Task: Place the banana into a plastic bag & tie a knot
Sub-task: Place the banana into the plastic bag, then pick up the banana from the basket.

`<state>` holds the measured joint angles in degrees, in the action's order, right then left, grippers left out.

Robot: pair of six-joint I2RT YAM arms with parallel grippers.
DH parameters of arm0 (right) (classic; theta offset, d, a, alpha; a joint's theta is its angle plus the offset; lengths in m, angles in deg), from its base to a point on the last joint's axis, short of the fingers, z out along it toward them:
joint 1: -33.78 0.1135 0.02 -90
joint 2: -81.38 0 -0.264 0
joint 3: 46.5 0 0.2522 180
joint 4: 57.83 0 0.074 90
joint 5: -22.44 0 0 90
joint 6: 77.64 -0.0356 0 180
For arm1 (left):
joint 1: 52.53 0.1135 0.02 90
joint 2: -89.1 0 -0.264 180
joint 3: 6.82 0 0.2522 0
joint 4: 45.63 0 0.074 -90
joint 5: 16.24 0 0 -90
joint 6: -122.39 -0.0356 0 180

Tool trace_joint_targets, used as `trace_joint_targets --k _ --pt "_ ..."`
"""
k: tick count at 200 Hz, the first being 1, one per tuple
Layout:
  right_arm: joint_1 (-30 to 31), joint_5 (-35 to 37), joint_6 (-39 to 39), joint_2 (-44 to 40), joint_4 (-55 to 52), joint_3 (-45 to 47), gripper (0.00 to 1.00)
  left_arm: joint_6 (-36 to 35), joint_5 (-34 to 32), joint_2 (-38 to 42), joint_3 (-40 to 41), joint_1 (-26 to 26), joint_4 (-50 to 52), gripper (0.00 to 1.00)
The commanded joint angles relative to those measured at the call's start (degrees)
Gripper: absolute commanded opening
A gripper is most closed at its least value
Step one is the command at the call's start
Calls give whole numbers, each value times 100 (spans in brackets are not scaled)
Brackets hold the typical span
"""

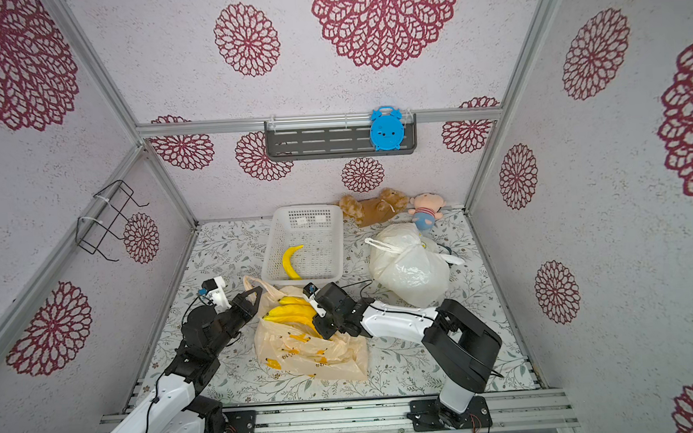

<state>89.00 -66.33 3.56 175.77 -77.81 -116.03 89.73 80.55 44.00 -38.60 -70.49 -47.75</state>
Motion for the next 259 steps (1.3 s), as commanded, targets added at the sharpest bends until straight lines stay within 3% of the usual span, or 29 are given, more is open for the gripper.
trace_joint_targets --k 1,44,54,75,127,167,207,259 --pt "51 839 177 -131 -603 -256 0 -228 9 54 -189 -65 83 0" --pt "241 1060 337 -109 -1037 -640 0 -271 -26 124 -239 -63 179 0" --pt "279 971 333 -158 -1057 -709 17 -285 -29 78 -242 -66 197 0" --pt "276 782 244 -408 -931 -746 42 -269 15 -162 -242 -68 199 0" --pt "64 458 -78 -951 -696 -704 63 -371 -443 -623 -416 -201 899 0" --pt "-626 255 -585 -1002 -180 -782 68 -443 -542 -399 -273 -279 1011 0" --pt "-1408 -157 -1010 172 -18 -1759 70 -478 -655 -369 -279 -278 1228 0" --pt "-1655 -664 -796 2494 -692 -4221 71 -526 -825 -25 -358 -272 1665 0"
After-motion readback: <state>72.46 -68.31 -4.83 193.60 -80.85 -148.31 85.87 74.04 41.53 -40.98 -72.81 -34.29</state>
